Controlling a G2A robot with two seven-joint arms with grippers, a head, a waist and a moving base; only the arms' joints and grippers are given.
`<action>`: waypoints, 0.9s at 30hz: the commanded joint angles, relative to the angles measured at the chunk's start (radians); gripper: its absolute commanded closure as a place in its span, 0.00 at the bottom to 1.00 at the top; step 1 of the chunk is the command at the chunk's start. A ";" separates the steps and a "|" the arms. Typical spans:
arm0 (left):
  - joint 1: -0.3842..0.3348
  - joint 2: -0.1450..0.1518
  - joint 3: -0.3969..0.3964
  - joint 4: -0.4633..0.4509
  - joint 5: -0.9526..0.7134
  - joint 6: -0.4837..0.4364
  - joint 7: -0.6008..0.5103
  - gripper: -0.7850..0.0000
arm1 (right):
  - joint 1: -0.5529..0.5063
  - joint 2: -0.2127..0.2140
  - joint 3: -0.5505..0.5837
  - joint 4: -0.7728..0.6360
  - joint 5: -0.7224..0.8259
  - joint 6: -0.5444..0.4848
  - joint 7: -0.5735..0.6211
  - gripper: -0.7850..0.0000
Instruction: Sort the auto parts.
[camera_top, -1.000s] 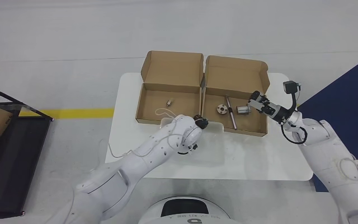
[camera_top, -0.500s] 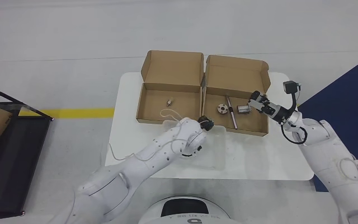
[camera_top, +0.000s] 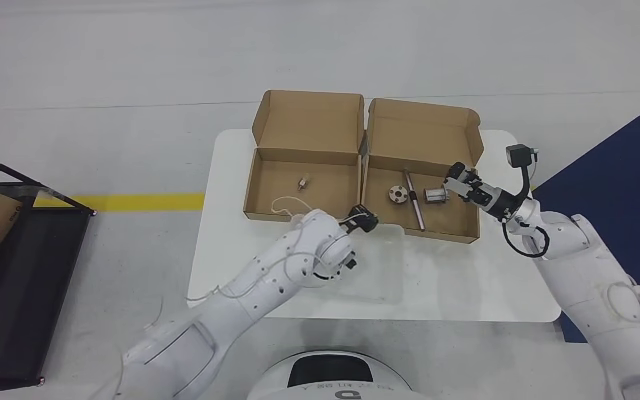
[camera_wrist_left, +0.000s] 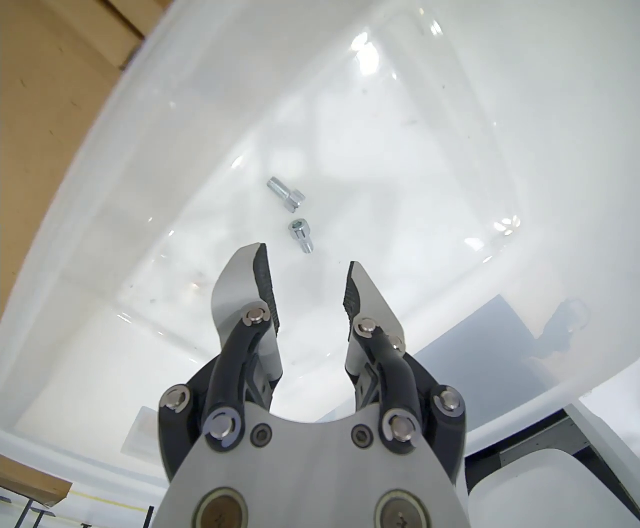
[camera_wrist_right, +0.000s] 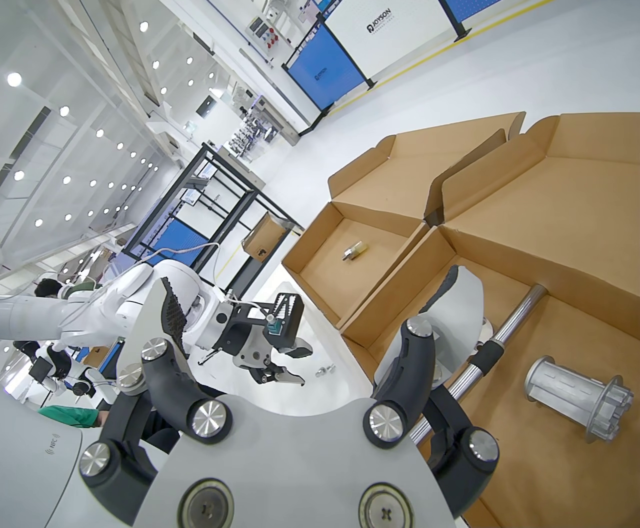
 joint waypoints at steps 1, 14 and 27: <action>0.001 -0.002 0.004 0.008 0.001 -0.006 -0.004 0.58 | 0.000 0.000 0.000 0.000 0.000 0.000 0.000 0.00; -0.026 -0.036 0.047 0.081 0.002 -0.002 0.036 0.64 | 0.000 0.000 0.000 0.000 0.000 0.000 0.000 0.00; -0.039 -0.062 0.071 0.127 0.019 -0.010 0.079 0.73 | 0.000 0.000 0.000 0.000 0.000 0.000 0.000 0.00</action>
